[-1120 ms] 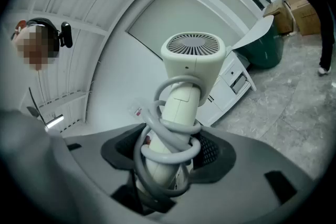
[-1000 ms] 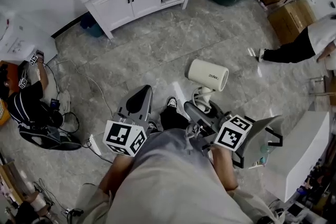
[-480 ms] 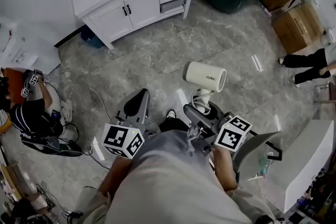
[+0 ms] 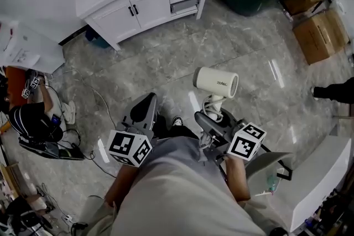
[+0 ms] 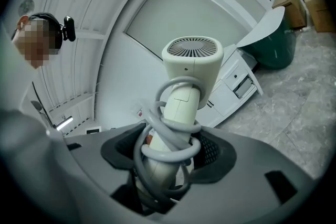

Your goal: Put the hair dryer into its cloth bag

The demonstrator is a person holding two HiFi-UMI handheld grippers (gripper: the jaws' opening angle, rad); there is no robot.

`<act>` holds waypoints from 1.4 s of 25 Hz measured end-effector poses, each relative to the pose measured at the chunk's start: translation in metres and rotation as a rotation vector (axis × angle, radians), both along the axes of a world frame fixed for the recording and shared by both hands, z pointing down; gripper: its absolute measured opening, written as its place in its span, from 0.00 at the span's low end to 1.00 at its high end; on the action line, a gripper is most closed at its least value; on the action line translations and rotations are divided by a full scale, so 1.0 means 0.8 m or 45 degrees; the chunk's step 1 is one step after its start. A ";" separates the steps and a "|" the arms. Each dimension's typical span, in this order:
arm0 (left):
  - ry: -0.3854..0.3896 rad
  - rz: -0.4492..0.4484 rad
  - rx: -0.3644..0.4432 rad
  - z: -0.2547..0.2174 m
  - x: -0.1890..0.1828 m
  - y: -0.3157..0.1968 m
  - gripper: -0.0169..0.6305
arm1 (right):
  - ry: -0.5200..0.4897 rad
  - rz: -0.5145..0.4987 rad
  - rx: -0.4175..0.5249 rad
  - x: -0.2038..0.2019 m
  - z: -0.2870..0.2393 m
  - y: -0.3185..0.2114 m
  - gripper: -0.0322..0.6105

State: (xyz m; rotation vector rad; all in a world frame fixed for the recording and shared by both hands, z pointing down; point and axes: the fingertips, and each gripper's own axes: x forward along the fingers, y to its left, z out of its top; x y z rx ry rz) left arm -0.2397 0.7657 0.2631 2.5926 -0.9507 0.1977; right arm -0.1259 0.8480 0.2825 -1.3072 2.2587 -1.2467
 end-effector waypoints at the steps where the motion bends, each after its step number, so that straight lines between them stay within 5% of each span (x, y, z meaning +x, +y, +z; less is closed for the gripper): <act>1: 0.001 -0.002 -0.005 0.001 0.005 -0.007 0.04 | -0.001 -0.001 -0.003 0.005 0.001 -0.006 0.45; 10: 0.028 0.043 -0.027 0.016 0.061 -0.105 0.04 | 0.017 0.038 -0.021 0.052 0.008 -0.101 0.45; 23: 0.051 0.139 0.000 -0.012 0.139 -0.373 0.04 | 0.007 0.111 -0.003 0.115 -0.020 -0.361 0.45; 30: 0.041 0.071 -0.011 -0.019 0.139 -0.504 0.04 | -0.161 0.022 0.074 0.122 -0.047 -0.508 0.45; 35: 0.033 0.026 -0.009 -0.021 0.131 -0.577 0.04 | -0.124 -0.045 0.112 0.116 -0.051 -0.591 0.45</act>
